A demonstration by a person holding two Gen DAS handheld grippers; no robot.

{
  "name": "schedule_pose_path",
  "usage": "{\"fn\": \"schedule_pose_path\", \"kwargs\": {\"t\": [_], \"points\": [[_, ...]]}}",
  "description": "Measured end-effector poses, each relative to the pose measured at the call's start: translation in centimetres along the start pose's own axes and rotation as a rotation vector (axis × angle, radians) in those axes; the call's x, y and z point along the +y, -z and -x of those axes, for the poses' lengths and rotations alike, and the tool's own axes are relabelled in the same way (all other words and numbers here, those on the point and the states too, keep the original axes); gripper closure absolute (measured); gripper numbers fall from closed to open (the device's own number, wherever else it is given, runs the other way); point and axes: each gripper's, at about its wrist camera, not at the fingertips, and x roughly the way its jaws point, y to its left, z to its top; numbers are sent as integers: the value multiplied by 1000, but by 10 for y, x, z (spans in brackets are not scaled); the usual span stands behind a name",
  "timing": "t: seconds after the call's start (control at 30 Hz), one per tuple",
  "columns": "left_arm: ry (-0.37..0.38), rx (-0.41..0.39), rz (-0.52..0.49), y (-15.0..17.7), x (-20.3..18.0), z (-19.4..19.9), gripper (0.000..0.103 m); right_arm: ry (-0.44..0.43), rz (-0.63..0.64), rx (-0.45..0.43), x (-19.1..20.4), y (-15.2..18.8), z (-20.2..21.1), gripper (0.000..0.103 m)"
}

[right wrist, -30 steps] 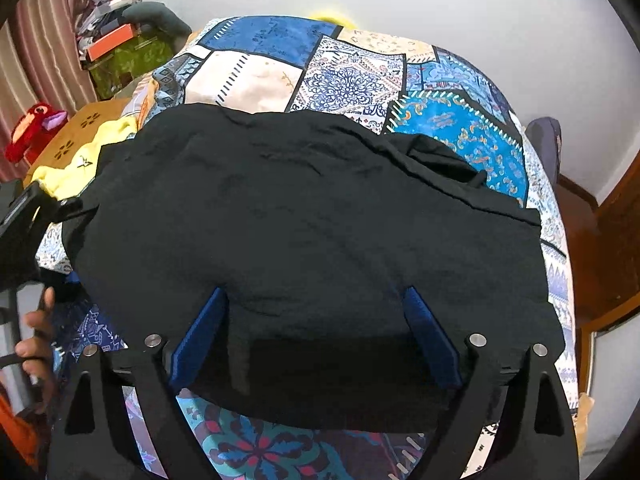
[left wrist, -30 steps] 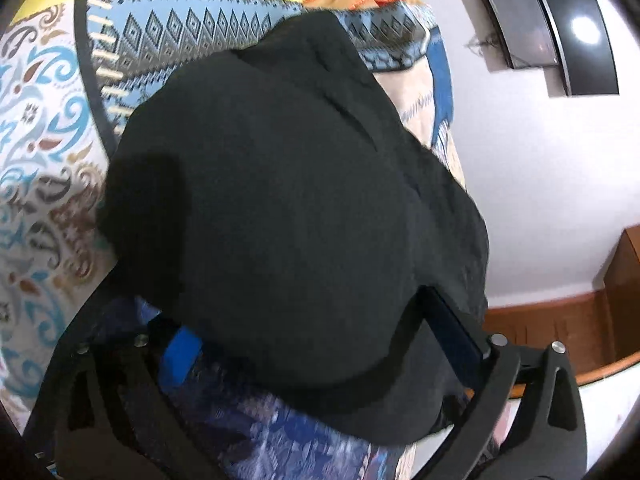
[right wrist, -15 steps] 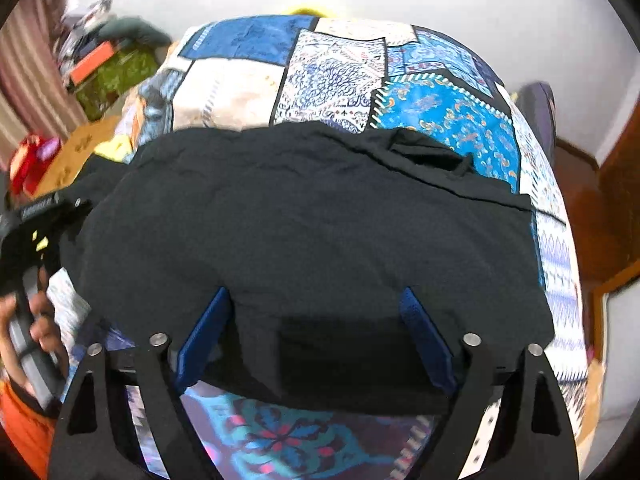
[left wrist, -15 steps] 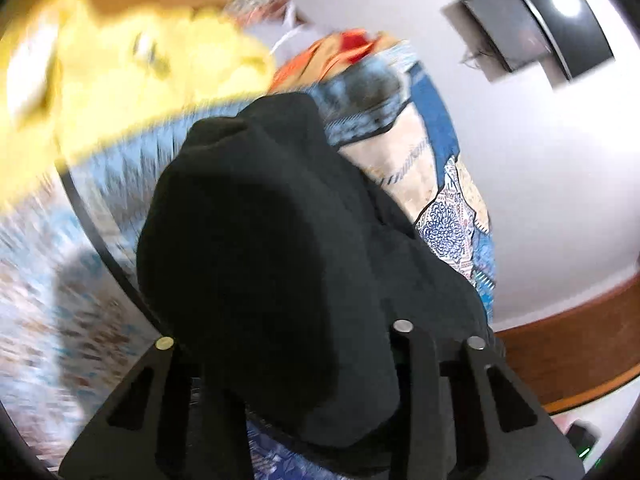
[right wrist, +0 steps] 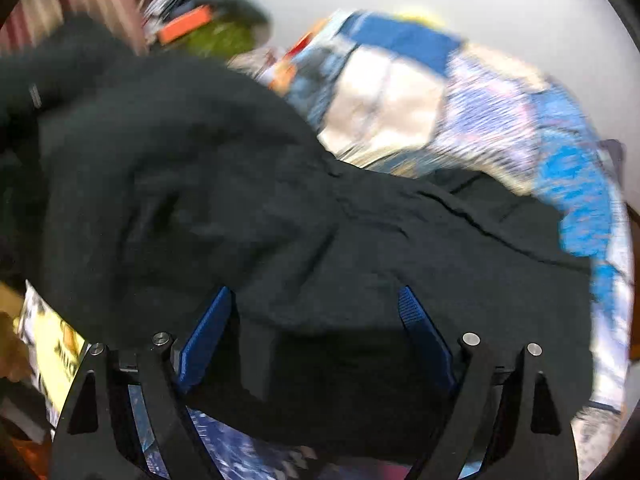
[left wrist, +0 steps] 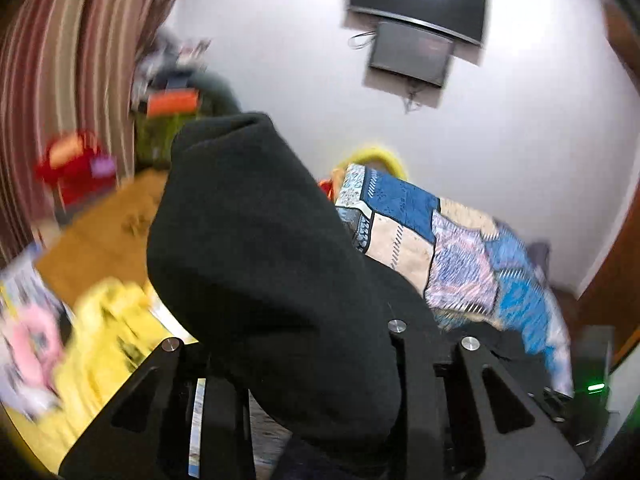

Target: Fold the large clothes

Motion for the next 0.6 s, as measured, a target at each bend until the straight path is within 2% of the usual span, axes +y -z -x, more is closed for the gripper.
{"fn": "schedule_pose_path", "kwargs": {"t": [0.07, 0.17, 0.27, 0.33, 0.4, 0.47, 0.6], "points": [[-22, -9, -115, 6, -20, 2, 74, -29, 25, 37, 9, 5, -16, 18], [-21, 1, -195, 14, -36, -5, 74, 10, 85, 45, 18, 9, -14, 22], [3, -17, -249, 12, -49, -1, 75, -81, -31, 16, -11, 18, 18, 24], [17, -23, -284, 8, -64, -4, 75, -86, -116, -19, -42, 26, 42, 24], [38, -26, -321, 7, -80, -3, 75, -43, -189, -59, -74, 36, 66, 24], [64, -29, -361, 11, -101, 4, 74, 49, -250, -94, -109, 49, 91, 24], [145, 12, -450, 25, -152, 8, 72, 166, -308, -141, -151, 71, 132, 24]]}}
